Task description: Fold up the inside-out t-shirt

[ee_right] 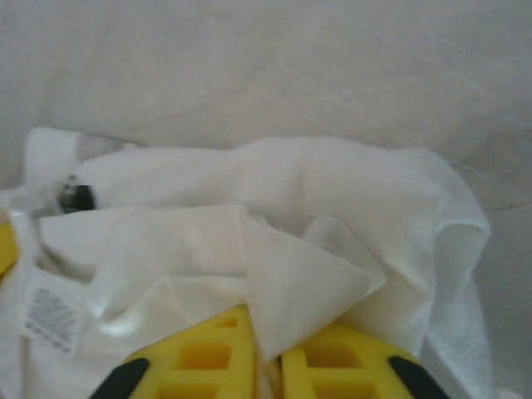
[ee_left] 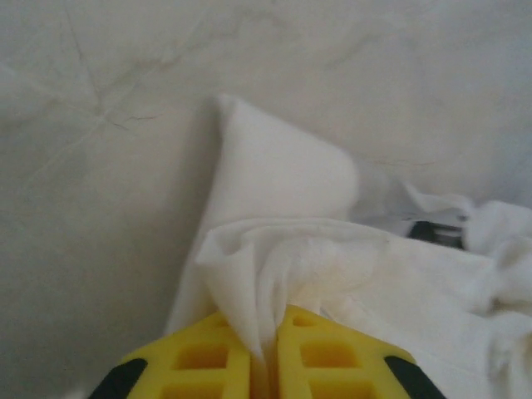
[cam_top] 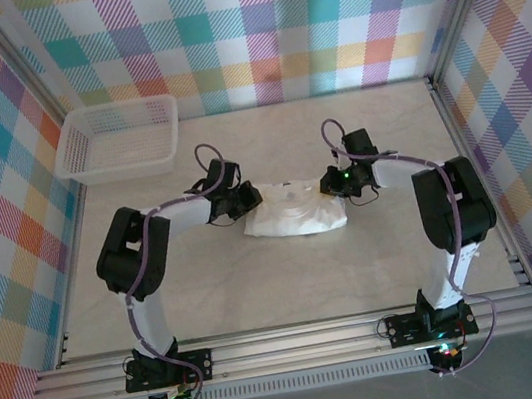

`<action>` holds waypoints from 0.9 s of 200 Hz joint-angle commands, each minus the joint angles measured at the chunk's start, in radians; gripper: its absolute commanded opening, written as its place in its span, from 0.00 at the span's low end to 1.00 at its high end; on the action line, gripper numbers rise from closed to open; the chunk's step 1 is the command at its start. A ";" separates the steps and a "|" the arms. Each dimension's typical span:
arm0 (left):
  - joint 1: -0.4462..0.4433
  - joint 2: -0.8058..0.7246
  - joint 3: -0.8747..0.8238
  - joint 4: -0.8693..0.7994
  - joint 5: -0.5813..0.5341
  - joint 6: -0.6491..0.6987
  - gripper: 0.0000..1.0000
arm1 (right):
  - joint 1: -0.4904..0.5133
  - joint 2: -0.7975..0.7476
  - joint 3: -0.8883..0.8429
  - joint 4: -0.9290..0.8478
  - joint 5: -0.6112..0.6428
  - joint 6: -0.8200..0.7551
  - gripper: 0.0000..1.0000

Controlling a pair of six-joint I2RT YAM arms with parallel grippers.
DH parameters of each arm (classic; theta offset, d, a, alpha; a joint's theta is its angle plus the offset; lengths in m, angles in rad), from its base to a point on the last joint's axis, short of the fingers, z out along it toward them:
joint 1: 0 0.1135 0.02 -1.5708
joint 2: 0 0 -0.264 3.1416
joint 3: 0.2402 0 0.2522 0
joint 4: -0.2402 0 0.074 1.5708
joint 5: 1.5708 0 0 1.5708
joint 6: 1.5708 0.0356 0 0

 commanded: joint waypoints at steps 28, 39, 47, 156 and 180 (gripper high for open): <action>0.022 -0.104 0.068 0.001 -0.022 0.037 0.47 | -0.047 -0.155 0.123 -0.131 0.134 0.015 0.51; 0.033 -0.171 0.050 -0.043 -0.044 0.053 0.52 | -0.046 -0.234 0.101 -0.138 0.151 0.013 0.54; 0.035 -0.229 0.033 -0.083 -0.071 0.070 0.56 | -0.043 -0.289 0.071 -0.138 0.153 0.019 0.57; -0.054 -0.290 -0.132 -0.153 -0.069 0.075 0.55 | 0.132 -0.252 -0.114 -0.133 0.131 0.164 0.51; -0.081 -0.212 -0.121 -0.091 0.019 0.067 0.53 | 0.071 -0.382 -0.084 -0.225 0.079 0.306 0.52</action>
